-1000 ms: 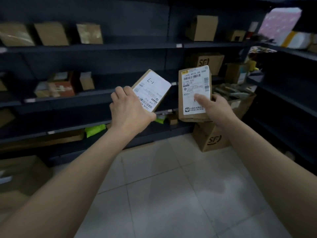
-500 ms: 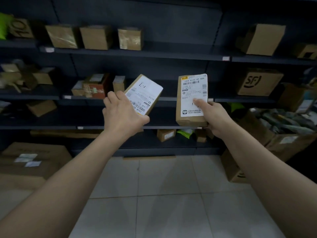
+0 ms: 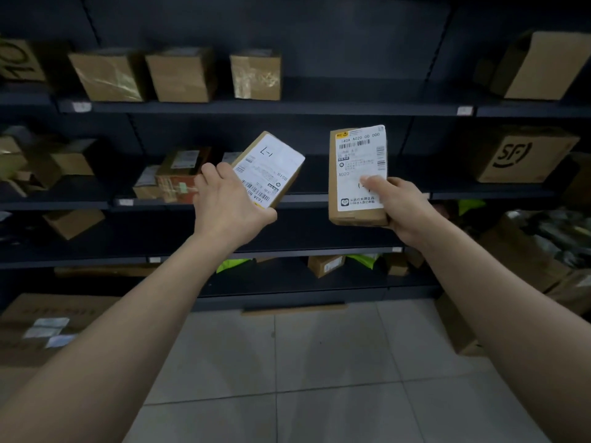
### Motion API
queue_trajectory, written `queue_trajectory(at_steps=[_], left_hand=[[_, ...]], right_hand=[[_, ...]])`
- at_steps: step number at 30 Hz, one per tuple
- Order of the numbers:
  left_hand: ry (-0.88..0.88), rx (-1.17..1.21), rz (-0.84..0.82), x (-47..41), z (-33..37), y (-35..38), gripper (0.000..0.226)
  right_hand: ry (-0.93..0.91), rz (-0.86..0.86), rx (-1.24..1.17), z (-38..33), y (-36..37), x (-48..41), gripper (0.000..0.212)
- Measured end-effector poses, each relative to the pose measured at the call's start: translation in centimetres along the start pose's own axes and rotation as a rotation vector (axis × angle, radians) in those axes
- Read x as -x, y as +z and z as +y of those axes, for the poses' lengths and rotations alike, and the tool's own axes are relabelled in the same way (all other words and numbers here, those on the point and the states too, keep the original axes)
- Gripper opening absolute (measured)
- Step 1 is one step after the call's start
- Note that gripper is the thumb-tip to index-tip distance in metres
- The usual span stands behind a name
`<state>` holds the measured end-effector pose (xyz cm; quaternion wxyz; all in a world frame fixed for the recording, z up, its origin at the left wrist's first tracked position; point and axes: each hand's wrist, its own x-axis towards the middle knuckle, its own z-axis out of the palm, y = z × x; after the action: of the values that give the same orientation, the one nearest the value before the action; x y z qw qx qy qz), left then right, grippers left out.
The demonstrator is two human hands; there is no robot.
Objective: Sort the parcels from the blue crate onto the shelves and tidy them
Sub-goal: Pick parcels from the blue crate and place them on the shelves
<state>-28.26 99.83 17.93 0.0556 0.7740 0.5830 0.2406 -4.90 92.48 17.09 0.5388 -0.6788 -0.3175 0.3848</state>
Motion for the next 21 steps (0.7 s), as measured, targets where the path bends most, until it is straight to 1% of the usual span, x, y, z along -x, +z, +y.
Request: queue_trajectory(at_steps=[6,9,14,21], left_hand=[[0.012,-0.024,-0.040,-4.8,-0.3,2.5,0.095],[0.019,-0.047,-0.044,-7.1,0.3,3.7,0.094],[-0.007,-0.097,-0.064,-10.3,1.0,5.9,0.091],[-0.084,-0.145,-0.153,-12.9,0.2,9.1,0.095]], right_hand=[[0.018,-0.024,-0.001,-0.6,0.8,-5.3,0.042],[0.019,-0.043,0.016,-1.1,0.7,-8.4,0.043],[0.031,-0.095,0.077,-1.9,0.5,-13.2,0.038],[0.092,-0.189,0.209,-1.6,2.1,-19.4,0.040]])
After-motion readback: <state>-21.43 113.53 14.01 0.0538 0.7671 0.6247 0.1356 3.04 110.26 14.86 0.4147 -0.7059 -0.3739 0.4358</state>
